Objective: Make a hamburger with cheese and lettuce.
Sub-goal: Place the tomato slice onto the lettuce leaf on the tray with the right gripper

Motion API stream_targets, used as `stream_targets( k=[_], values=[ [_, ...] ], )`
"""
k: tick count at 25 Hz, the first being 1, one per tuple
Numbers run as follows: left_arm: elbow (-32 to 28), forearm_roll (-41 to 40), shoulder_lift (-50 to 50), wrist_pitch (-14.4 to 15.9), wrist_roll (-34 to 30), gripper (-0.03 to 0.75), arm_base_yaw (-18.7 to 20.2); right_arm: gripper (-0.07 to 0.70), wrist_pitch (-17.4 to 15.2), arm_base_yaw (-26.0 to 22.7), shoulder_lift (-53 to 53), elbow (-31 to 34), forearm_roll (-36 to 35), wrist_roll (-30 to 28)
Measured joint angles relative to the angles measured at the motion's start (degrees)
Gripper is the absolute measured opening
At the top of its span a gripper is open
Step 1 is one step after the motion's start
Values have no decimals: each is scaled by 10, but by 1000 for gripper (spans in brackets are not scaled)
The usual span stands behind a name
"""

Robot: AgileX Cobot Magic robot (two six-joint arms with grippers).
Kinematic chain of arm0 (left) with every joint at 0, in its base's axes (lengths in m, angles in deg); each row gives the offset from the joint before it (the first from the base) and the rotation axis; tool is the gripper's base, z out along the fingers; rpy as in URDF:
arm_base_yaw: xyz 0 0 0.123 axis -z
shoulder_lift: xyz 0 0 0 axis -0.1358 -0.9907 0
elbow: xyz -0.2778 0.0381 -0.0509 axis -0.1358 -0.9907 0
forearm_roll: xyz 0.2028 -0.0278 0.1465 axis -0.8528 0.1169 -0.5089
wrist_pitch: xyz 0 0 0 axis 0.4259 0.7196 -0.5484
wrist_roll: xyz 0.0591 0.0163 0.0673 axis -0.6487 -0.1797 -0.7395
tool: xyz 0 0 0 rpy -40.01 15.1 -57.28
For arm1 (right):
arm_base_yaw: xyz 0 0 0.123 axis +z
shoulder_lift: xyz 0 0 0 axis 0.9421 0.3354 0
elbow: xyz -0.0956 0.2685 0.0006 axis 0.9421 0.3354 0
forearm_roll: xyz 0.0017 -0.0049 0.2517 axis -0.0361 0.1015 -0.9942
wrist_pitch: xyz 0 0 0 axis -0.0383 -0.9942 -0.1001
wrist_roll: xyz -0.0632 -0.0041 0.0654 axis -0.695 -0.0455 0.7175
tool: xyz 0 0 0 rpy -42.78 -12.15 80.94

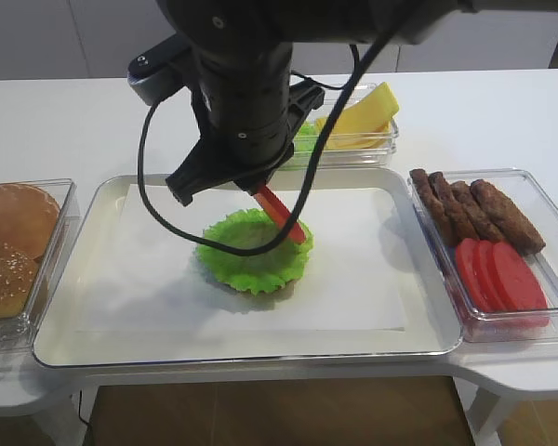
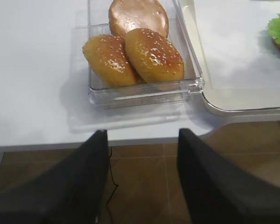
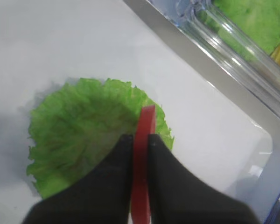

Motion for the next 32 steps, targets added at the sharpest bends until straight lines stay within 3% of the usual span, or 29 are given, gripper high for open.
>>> stream_targets(
  k=[11, 32],
  values=[
    [0, 0, 0, 0, 0, 358, 0, 55, -1, 0, 6, 0, -12, -11],
    [0, 0, 0, 0, 0, 358, 0, 55, 2, 0, -6, 0, 38, 23]
  ],
)
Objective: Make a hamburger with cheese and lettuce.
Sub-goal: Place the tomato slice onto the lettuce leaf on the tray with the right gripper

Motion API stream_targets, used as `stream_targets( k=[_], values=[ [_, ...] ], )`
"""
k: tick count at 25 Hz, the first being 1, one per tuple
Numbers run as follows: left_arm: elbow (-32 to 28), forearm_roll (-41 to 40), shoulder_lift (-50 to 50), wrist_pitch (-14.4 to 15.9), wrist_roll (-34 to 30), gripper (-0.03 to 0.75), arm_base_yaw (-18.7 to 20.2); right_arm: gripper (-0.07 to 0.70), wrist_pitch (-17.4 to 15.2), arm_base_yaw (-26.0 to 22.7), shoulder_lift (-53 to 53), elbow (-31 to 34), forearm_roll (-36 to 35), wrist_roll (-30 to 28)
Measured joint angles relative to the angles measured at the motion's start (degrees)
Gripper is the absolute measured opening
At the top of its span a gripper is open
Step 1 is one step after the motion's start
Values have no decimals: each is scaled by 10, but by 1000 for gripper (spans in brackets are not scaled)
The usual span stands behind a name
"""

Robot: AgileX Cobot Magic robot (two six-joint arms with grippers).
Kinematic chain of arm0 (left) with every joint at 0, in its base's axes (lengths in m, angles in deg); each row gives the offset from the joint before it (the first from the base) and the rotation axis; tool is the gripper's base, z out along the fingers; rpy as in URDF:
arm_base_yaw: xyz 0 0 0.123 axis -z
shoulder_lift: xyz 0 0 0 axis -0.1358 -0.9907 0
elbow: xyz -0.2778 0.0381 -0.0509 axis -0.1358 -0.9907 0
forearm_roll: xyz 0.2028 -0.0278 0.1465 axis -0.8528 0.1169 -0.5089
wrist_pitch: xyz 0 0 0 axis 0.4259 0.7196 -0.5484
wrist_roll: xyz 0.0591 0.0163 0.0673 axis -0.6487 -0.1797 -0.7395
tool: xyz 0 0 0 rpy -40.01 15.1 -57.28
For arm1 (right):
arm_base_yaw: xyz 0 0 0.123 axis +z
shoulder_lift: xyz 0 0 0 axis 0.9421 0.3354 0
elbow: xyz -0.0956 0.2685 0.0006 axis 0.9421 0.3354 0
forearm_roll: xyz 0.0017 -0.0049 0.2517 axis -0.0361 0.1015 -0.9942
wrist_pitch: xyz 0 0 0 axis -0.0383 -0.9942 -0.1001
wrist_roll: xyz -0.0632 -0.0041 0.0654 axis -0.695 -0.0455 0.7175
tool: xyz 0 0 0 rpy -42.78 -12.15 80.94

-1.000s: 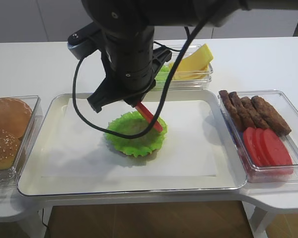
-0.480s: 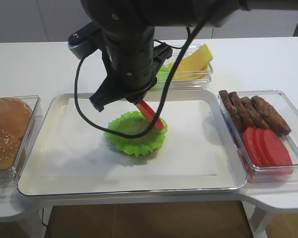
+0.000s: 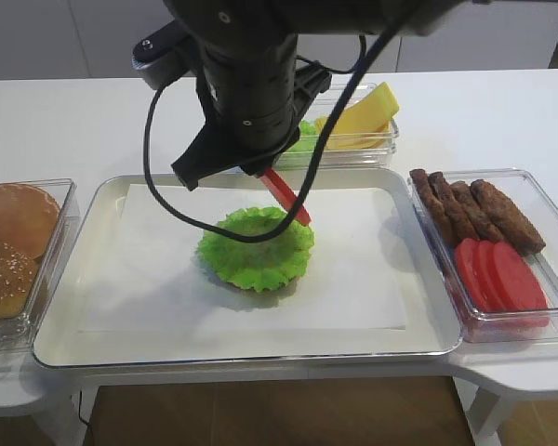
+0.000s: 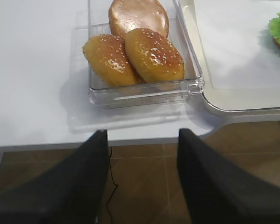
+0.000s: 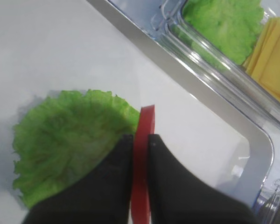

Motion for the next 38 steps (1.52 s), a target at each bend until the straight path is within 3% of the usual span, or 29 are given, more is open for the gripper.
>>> stream_targets(
  k=[11, 38],
  values=[
    [0, 0, 0, 0, 0, 358, 0, 55, 16, 0, 19, 0, -4, -3],
    [0, 0, 0, 0, 0, 358, 0, 55, 3, 0, 19, 0, -47, -45]
  ],
)
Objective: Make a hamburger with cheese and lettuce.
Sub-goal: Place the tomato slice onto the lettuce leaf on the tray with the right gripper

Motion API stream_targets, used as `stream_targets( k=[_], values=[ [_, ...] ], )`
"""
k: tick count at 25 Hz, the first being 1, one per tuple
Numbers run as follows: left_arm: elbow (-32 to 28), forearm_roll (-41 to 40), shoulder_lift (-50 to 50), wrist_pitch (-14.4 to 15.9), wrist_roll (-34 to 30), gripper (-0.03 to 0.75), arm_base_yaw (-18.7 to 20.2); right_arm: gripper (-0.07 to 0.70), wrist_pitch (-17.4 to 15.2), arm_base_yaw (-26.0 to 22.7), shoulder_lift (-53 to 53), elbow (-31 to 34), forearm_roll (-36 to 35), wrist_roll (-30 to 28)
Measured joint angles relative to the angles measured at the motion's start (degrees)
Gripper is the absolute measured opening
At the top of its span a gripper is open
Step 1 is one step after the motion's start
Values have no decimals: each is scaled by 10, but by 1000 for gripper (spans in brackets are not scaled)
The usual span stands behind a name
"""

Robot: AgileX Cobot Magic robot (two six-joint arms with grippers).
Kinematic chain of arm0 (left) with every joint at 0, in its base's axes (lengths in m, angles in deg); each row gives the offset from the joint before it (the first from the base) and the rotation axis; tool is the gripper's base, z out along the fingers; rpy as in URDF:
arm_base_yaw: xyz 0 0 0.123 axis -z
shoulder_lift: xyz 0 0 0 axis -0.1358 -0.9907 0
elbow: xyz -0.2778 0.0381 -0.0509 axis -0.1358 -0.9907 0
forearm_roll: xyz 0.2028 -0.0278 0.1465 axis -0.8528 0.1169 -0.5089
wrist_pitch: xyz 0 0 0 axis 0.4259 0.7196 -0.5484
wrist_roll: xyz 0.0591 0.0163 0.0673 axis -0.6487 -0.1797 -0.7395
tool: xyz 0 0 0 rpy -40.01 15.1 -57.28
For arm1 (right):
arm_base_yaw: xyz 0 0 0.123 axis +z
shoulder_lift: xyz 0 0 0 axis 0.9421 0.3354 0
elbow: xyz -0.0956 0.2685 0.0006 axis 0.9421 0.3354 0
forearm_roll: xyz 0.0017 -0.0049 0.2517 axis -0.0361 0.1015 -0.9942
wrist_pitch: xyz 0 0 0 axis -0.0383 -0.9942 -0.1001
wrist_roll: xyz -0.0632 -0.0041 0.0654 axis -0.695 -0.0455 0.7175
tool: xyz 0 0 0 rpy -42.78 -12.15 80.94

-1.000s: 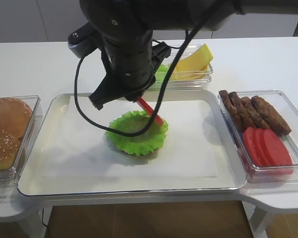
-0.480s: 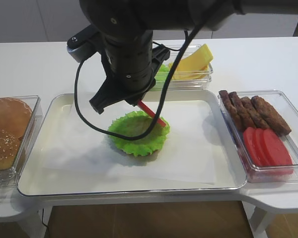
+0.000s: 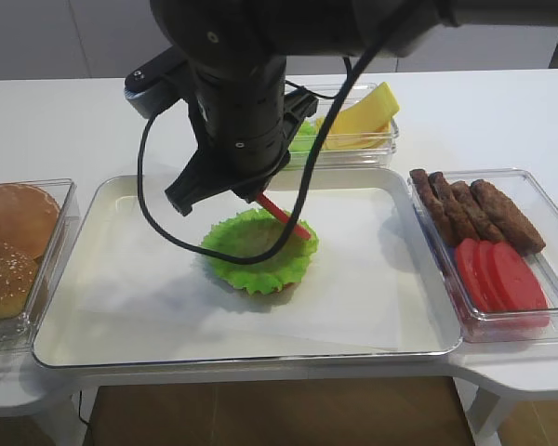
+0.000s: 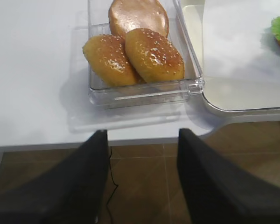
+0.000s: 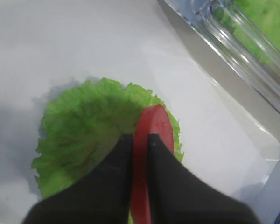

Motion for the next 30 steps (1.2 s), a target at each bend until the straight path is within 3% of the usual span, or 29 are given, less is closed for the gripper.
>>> stream_targets(
  k=[19, 30],
  values=[
    [0, 0, 0, 0, 0, 358, 0, 83, -12, 0, 0, 0, -13, -3],
    [0, 0, 0, 0, 0, 358, 0, 150, -16, 0, 0, 0, -19, -3]
  ],
)
